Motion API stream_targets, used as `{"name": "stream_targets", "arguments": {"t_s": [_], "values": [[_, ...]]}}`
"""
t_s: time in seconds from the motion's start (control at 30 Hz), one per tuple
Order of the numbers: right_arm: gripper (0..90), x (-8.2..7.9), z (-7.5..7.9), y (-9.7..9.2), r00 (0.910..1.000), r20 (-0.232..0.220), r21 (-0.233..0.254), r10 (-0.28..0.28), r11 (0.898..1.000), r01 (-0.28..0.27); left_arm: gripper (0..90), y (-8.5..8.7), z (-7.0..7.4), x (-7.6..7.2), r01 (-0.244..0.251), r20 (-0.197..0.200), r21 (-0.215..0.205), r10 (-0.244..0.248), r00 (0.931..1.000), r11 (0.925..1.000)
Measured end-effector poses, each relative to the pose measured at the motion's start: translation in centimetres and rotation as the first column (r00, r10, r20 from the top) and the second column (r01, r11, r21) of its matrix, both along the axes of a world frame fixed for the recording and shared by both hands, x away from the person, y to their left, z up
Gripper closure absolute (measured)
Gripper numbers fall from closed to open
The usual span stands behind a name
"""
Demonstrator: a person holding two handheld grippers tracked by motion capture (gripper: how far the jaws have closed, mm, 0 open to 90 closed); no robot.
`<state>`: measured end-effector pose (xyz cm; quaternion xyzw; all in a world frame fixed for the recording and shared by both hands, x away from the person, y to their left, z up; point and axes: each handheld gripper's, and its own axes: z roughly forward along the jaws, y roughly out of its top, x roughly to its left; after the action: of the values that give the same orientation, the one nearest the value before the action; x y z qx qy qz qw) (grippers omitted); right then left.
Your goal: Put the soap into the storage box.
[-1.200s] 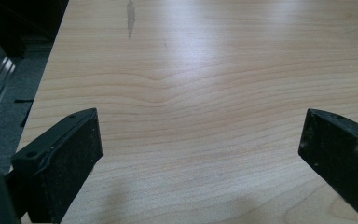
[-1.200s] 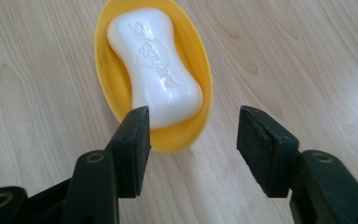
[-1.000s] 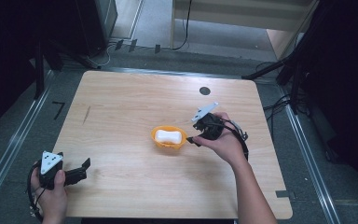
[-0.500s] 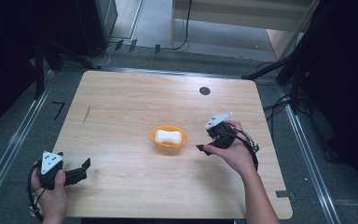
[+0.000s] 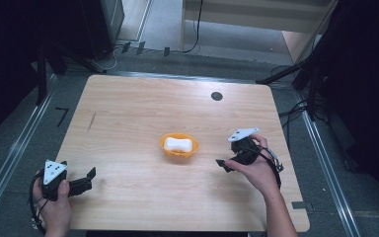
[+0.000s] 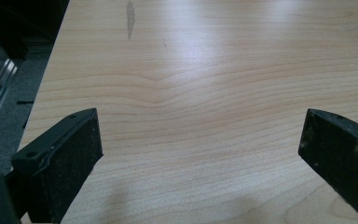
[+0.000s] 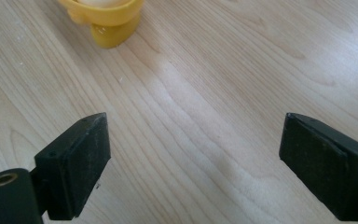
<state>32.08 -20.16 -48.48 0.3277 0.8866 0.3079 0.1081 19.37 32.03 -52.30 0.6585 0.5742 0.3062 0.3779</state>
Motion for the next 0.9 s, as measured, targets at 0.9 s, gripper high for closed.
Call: {"name": "stream_targets", "arguments": {"t_s": [0.9], "values": [[0.0, -3.3, -2.3, -4.5, 0.996, 0.007, 0.053, -0.089, 0.995, 0.088, 0.0, 0.0, 0.0, 0.0, 0.0, -0.006, 0.011, 0.0, 1.0, 0.9999]]}}
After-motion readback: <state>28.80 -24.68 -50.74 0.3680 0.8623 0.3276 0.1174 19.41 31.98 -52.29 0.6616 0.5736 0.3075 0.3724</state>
